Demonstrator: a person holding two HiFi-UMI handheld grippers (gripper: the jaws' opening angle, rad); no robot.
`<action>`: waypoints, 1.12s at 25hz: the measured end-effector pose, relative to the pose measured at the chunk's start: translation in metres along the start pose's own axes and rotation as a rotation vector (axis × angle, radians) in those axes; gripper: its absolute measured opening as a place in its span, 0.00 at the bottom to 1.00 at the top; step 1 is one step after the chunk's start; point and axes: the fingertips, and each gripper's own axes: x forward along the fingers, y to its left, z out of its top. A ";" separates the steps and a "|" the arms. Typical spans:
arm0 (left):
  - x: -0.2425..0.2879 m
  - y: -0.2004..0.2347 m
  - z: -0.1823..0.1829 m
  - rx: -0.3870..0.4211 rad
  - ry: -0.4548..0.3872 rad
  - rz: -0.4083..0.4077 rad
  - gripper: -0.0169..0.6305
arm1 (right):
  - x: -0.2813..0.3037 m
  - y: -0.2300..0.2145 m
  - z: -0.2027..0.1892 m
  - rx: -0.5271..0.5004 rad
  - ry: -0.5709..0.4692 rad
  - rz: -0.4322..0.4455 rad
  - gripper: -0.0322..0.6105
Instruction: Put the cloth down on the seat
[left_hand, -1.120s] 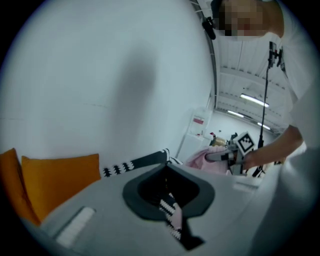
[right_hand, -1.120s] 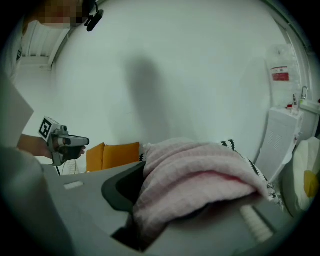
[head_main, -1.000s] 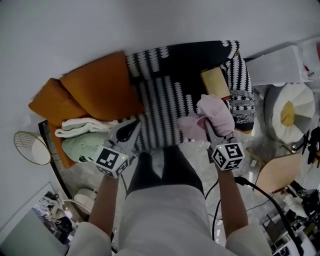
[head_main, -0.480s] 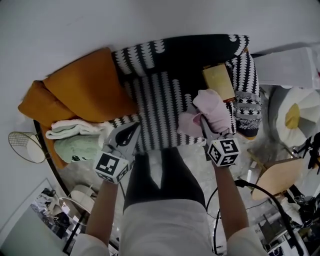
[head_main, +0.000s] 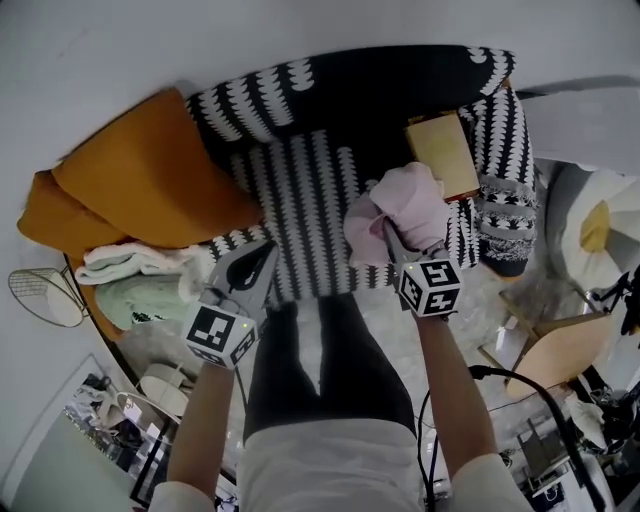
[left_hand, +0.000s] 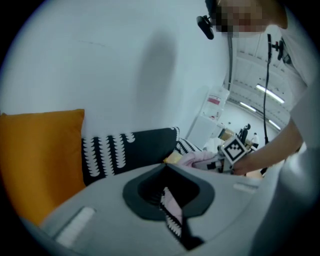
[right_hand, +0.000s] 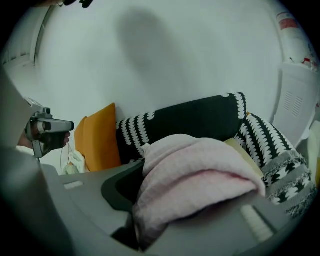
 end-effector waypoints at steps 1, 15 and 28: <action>0.006 -0.002 -0.004 -0.004 0.004 -0.002 0.03 | 0.006 -0.004 -0.005 -0.002 0.006 -0.001 0.26; 0.046 0.008 -0.047 -0.059 0.044 0.003 0.03 | 0.071 -0.010 -0.060 -0.197 0.261 -0.032 0.48; 0.009 -0.011 -0.042 -0.088 0.041 0.031 0.03 | 0.043 0.010 -0.036 -0.196 0.221 -0.031 0.45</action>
